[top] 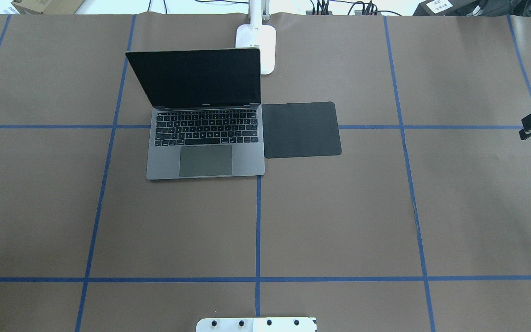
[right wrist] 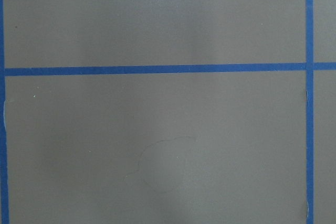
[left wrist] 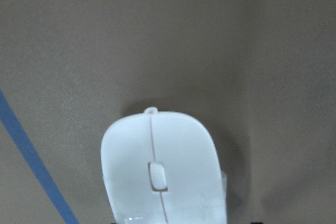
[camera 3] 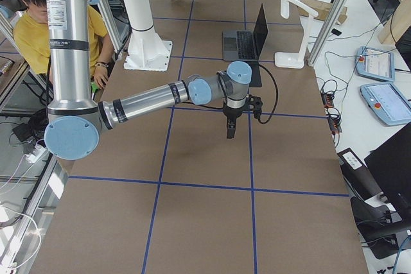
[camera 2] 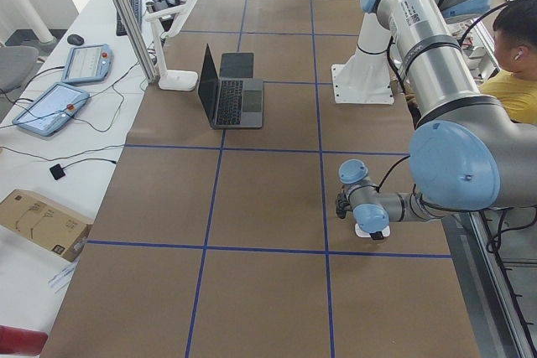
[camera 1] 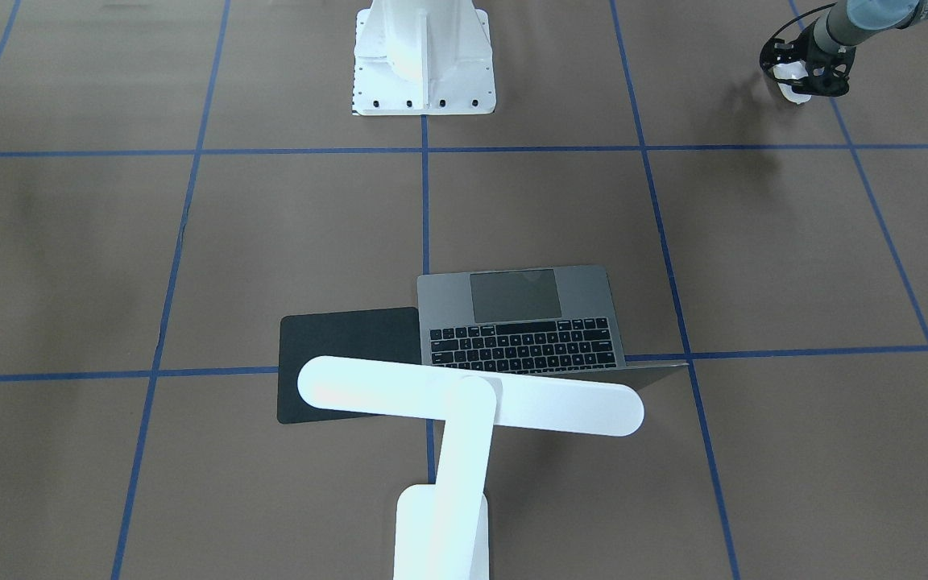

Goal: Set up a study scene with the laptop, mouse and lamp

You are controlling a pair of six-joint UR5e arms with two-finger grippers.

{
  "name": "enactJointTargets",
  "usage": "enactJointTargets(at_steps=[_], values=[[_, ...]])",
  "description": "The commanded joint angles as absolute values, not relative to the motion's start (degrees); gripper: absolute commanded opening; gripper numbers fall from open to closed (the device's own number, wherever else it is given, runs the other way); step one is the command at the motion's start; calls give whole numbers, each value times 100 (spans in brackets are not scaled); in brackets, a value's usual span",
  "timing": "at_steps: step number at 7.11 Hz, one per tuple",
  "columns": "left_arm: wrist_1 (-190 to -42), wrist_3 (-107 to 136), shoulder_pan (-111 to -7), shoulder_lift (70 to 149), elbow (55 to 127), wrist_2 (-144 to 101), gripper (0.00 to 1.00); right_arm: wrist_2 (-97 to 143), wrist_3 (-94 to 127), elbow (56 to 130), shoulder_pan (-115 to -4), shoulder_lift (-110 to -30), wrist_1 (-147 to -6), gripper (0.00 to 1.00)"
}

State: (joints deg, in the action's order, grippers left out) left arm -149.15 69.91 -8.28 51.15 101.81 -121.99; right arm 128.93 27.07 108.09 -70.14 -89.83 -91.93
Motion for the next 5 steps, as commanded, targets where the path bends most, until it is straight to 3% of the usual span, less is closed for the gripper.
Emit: enactJointTargets(at_steps=[1, 4, 5], values=[[-14915, 6987, -817, 5115, 10152, -12199, 82, 12894, 2707, 10819, -7014, -8974, -9193, 100], [-14933, 6979, -826, 5106, 10072, -12199, 79, 12902, 2707, 10828, -7014, -8974, -9193, 100], [-14933, 6979, -826, 5098, 10064, -12199, 74, 12894, 2707, 10828, -7014, -8974, -9193, 100]])
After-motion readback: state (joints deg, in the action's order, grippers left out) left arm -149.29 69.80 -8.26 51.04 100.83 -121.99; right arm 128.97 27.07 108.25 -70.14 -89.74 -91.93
